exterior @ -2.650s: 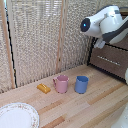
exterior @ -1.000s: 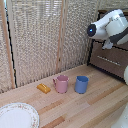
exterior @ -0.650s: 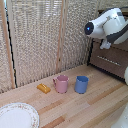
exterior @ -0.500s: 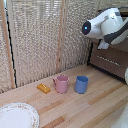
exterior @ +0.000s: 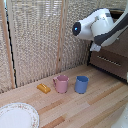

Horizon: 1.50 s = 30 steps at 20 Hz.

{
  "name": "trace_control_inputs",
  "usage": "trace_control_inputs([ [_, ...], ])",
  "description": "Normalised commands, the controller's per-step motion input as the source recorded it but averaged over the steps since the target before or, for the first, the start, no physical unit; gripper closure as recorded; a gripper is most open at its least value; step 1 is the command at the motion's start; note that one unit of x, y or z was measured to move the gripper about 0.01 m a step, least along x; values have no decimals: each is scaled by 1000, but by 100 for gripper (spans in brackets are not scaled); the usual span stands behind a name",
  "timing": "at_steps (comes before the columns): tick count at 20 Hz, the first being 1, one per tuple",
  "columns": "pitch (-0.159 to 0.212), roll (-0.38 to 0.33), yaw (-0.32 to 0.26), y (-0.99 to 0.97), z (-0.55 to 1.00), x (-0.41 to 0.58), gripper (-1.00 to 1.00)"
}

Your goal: Propose to navigate your clamp on the clench of the first drawer. Use gentle force to register to the cabinet. Send posterior your swing mandate till over it lurks, a cup of pink essence. Fortify your grip after aiming concentric with the pink cup’s periphery. Manoeuvre the pink towards the cabinet's top. Drop your compression till the cup is resting inside.

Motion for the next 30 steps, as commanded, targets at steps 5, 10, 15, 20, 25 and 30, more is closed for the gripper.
trace_control_inputs([
  [5, 2, 10, 95, 2, -14, 33, -100],
  [10, 2, 17, 167, 271, 213, 38, -100],
  [15, -13, 57, 54, 520, 515, 90, -100],
  [20, -48, 186, -76, 607, 447, 118, -100],
  [25, -8, 287, -165, 416, 221, 51, -100],
  [30, 0, 311, -175, 371, 162, 41, -100],
])
